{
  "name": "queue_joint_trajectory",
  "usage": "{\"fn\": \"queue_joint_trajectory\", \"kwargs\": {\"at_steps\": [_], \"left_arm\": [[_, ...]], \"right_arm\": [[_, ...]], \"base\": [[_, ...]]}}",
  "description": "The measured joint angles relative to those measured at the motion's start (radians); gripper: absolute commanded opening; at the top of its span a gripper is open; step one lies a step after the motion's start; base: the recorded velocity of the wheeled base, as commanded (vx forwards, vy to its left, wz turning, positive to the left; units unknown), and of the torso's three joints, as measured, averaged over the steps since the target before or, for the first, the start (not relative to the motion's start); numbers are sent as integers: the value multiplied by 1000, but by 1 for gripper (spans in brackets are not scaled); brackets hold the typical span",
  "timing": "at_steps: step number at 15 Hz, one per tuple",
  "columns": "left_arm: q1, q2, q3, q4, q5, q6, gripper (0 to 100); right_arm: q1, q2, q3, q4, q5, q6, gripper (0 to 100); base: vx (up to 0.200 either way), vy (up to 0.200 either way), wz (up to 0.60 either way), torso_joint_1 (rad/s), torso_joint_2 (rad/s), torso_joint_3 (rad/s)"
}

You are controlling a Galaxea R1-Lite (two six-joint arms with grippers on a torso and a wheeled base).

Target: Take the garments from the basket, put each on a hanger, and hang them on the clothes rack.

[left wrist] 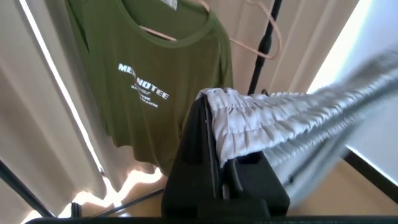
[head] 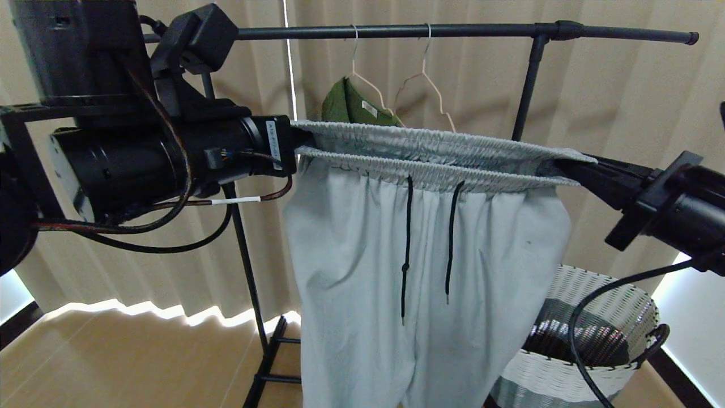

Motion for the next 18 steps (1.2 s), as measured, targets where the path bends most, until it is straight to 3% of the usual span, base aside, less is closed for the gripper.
{"fn": "queue_joint_trajectory", "kwargs": {"at_steps": [2, 13, 15, 18], "left_arm": [[1, 18, -10, -5, 0, 0, 0], [9, 2, 22, -9, 17, 0, 0], [6, -34, 37, 29, 6, 0, 0], [4, -110, 44, 151, -97, 7, 0]], "right_arm": [[10, -57, 23, 31, 79, 39, 0], [-19, -63, 21, 20, 71, 32, 0], [-41, -28, -17, 19, 52, 33, 0], [-48, 56, -104, 14, 5, 34, 0]], "base": [[0, 0, 0, 0, 0, 0], [0, 0, 0, 0, 0, 0], [0, 0, 0, 0, 0, 0], [0, 0, 0, 0, 0, 0]]}}
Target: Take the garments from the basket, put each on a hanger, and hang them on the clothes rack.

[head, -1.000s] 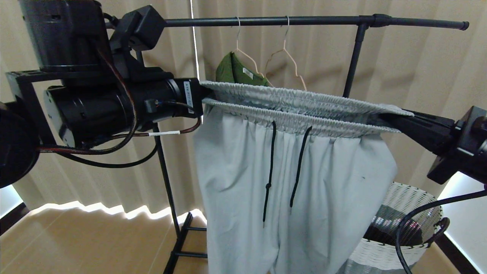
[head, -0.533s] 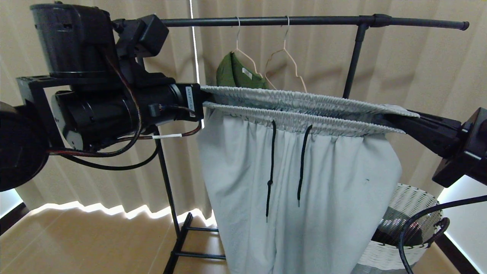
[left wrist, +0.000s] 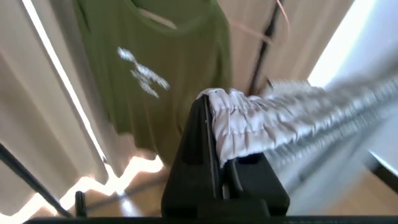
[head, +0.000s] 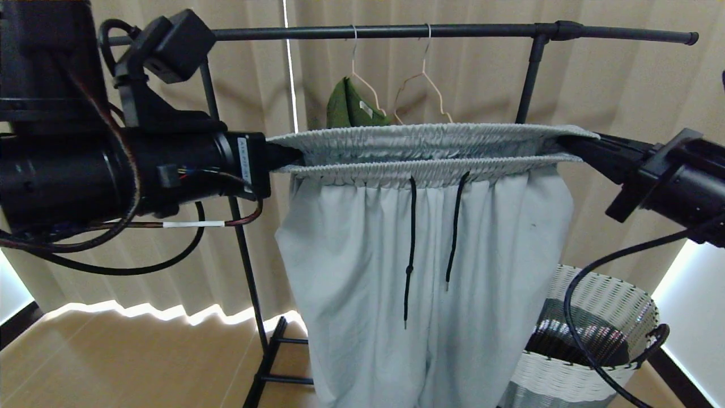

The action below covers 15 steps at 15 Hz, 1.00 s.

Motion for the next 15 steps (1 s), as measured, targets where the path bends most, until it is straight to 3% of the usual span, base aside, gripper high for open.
{"fn": "queue_joint_trajectory", "kwargs": {"at_steps": [5, 9, 15], "left_arm": [[-2, -115, 66, 29, -176, 32, 0], [-22, -169, 124, 21, -308, 69, 0], [-68, -207, 157, 18, -313, 76, 0]], "right_arm": [[6, 180, -135, -127, -86, -1, 0], [53, 268, -168, -202, -95, 1, 0], [61, 285, -147, -197, -108, -2, 0]], "base": [[0, 0, 0, 0, 0, 0], [0, 0, 0, 0, 0, 0], [0, 0, 0, 0, 0, 0]]}}
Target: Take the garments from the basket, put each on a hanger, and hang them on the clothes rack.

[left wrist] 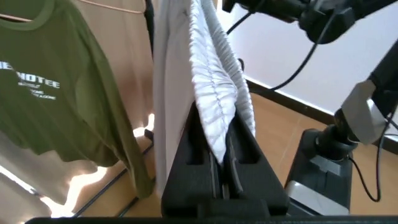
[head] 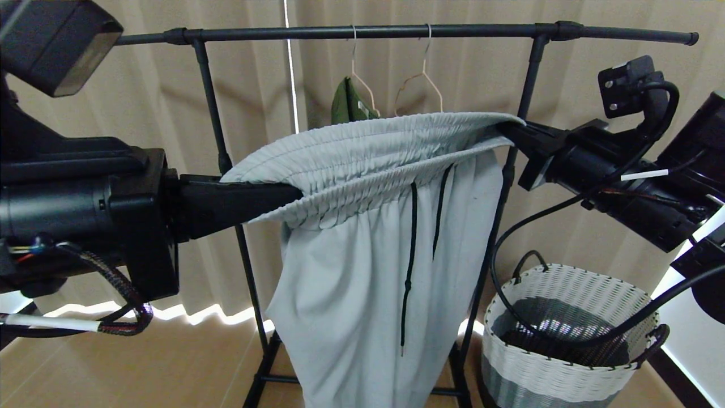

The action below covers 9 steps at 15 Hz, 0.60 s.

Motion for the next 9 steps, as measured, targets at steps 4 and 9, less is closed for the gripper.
{"fn": "queue_joint_trajectory", "kwargs": {"at_steps": [4, 9], "left_arm": [[57, 45, -12, -24, 263, 160, 0], [92, 154, -16, -243, 362, 204, 0]], "right_arm": [[-4, -46, 84, 0, -36, -54, 0], [-45, -131, 116, 7, -37, -127, 0]], "base": [[0, 0, 0, 0, 0, 0], [0, 0, 0, 0, 0, 0]]}}
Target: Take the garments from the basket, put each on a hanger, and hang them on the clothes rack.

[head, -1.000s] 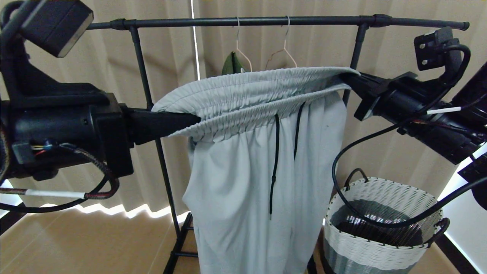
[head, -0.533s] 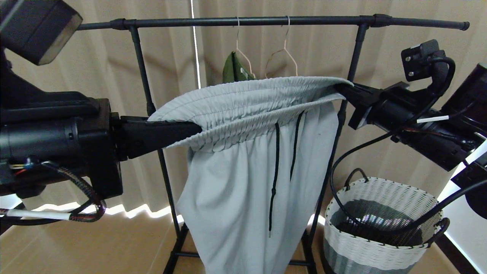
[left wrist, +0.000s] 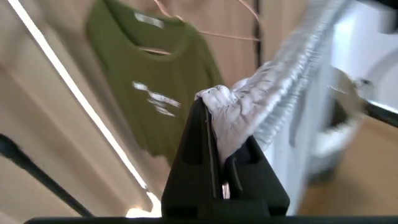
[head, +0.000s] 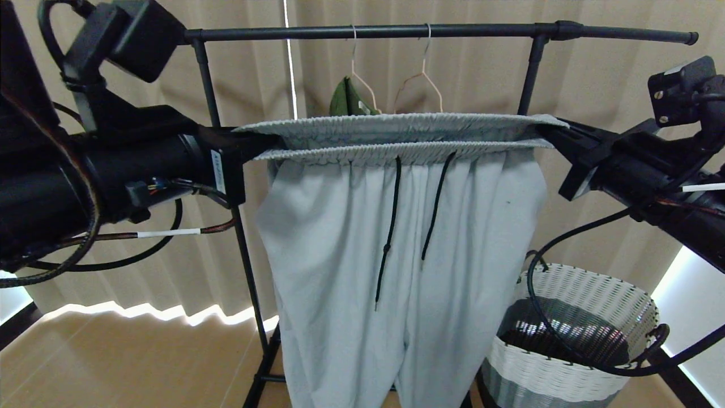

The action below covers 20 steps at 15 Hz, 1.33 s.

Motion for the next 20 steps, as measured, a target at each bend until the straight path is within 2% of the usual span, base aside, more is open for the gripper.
{"fn": "queue_joint_trajectory", "kwargs": {"at_steps": [7, 12, 20], "left_arm": [[-28, 19, 69, -5, 5, -1, 0], [-31, 3, 28, -5, 7, -2, 0], [-32, -1, 43, -6, 7, -1, 0]], "right_arm": [[-3, -23, 82, 0, 2, -7, 0], [-1, -27, 77, -5, 2, -7, 0], [2, -51, 60, -5, 10, -4, 0]], "base": [[0, 0, 0, 0, 0, 0], [0, 0, 0, 0, 0, 0], [0, 0, 0, 0, 0, 0]]}}
